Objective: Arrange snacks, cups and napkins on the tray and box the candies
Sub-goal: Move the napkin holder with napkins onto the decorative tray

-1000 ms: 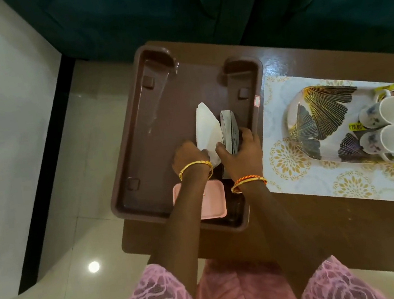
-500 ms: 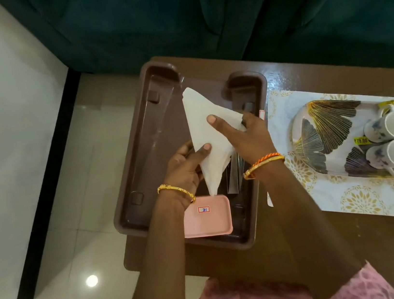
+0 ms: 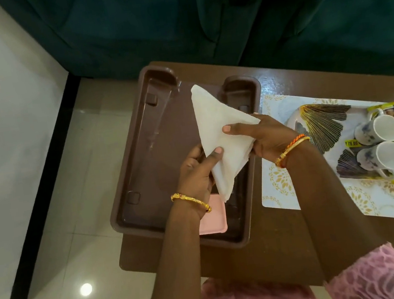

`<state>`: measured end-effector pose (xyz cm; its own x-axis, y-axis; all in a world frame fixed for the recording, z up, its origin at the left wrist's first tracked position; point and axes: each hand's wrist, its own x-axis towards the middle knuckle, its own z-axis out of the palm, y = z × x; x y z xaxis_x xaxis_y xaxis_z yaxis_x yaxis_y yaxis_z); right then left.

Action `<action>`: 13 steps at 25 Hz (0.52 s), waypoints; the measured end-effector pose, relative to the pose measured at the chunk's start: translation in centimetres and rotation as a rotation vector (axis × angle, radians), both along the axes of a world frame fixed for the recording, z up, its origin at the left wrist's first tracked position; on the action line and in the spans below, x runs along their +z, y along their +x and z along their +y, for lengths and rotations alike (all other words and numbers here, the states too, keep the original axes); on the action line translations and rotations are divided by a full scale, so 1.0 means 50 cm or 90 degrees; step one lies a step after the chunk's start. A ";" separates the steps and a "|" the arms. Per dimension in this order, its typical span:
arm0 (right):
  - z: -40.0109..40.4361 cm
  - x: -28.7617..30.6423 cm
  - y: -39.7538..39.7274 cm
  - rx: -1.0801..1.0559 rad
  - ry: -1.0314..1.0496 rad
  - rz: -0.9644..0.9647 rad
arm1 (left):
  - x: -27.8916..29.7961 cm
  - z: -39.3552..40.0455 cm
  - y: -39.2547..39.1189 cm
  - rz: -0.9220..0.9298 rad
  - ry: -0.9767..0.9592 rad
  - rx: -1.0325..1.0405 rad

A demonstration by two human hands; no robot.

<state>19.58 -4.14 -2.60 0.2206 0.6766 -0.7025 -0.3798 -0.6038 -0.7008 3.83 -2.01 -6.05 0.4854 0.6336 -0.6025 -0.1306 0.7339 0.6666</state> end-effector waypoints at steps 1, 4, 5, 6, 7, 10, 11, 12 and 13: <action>-0.003 0.004 0.007 -0.020 -0.007 -0.004 | -0.001 -0.002 0.005 0.016 -0.003 0.022; -0.010 0.008 0.040 -0.168 -0.017 -0.048 | -0.020 -0.022 0.024 0.199 0.049 0.047; -0.014 0.009 0.054 -0.213 -0.010 -0.052 | -0.033 -0.036 0.029 0.289 0.107 -0.005; -0.018 0.012 0.066 -0.241 -0.004 -0.054 | -0.043 -0.052 0.035 0.361 0.166 -0.090; -0.022 0.013 0.075 -0.252 -0.006 -0.060 | -0.050 -0.065 0.042 0.426 0.217 -0.191; -0.024 0.011 0.083 -0.257 -0.027 -0.095 | -0.070 -0.078 0.069 0.581 0.334 -0.309; -0.021 0.012 0.081 -0.263 -0.026 -0.099 | -0.071 -0.077 0.079 0.615 0.374 -0.298; -0.017 0.012 0.078 -0.269 -0.019 -0.094 | -0.070 -0.075 0.086 0.637 0.404 -0.281; -0.012 0.013 0.075 -0.273 -0.009 -0.083 | -0.068 -0.072 0.091 0.645 0.424 -0.263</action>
<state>23.32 -4.71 -1.94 0.5664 0.4956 -0.6585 -0.5066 -0.4208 -0.7525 8.35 -5.61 -9.44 0.2295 0.8670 -0.4423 0.8053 0.0861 0.5866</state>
